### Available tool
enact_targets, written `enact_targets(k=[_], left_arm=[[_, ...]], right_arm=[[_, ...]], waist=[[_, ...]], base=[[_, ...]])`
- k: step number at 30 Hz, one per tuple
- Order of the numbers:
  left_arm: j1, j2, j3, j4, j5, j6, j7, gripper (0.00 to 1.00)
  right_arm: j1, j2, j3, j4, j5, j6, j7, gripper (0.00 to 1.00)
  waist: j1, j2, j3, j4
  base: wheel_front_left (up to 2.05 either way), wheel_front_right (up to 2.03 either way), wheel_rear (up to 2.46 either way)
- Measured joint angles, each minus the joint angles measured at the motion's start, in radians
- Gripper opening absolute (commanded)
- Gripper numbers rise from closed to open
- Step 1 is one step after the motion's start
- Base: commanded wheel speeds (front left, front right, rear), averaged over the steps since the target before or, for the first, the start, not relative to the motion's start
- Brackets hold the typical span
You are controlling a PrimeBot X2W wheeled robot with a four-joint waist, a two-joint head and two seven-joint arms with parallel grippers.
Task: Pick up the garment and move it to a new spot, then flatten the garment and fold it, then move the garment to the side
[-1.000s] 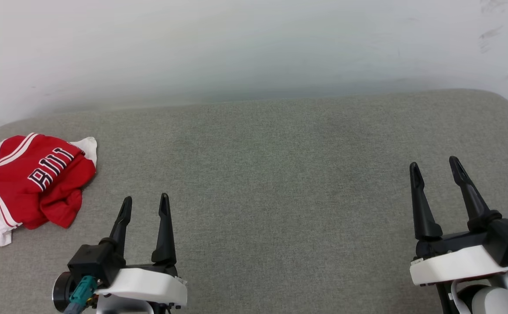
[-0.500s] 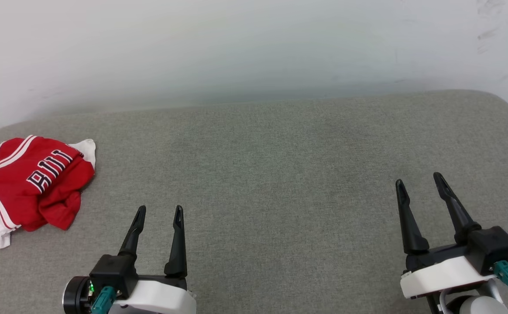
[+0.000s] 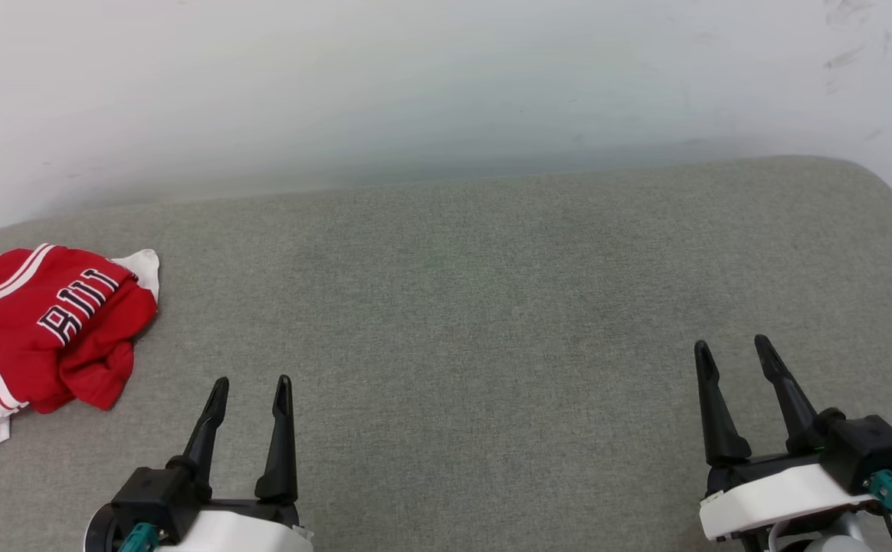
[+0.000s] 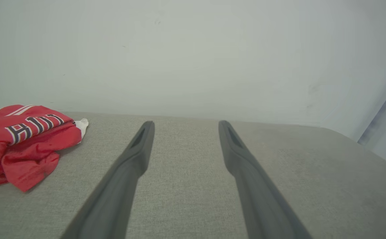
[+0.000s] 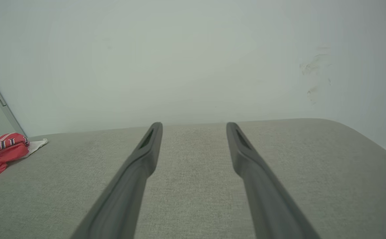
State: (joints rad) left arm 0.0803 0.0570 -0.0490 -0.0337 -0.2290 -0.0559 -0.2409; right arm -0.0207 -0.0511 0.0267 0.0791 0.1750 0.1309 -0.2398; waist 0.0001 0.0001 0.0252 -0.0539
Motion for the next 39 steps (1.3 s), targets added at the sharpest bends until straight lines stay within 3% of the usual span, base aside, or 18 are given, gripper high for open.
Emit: enact_targets(k=[6, 23, 30, 39], left_arm=[[0.011, -0.005, 0.01, 0.022, 0.044, -0.032, -0.01, 1.0], [0.011, -0.006, 0.0, 0.043, 0.062, -0.041, -0.022, 1.0], [-0.002, -0.006, -0.003, 0.051, 0.059, -0.029, -0.022, 1.0], [-0.003, -0.006, 0.02, 0.043, 0.07, -0.022, -0.022, 1.0]], right_arm=[[-0.001, 0.0, -0.005, 0.008, -0.028, 0.0, -0.011, 1.0], [-0.001, 0.0, -0.02, 0.014, -0.034, 0.0, -0.023, 1.0], [0.0, 0.0, -0.01, 0.007, -0.027, 0.0, -0.023, 1.0], [0.002, 0.0, 0.026, -0.003, -0.027, 0.0, -0.023, 1.0]], waist=[[0.0, -0.0001, 0.003, -0.006], [0.0, 0.0, 0.013, 0.023], [0.0, 0.0, 0.016, 0.083], [-0.0001, -0.0001, 0.02, 0.21]], base=[[0.0, 0.0, 0.0], [0.0, 0.0, 0.0], [0.0, 0.0, 0.0], [0.0, 0.0, 0.0]])
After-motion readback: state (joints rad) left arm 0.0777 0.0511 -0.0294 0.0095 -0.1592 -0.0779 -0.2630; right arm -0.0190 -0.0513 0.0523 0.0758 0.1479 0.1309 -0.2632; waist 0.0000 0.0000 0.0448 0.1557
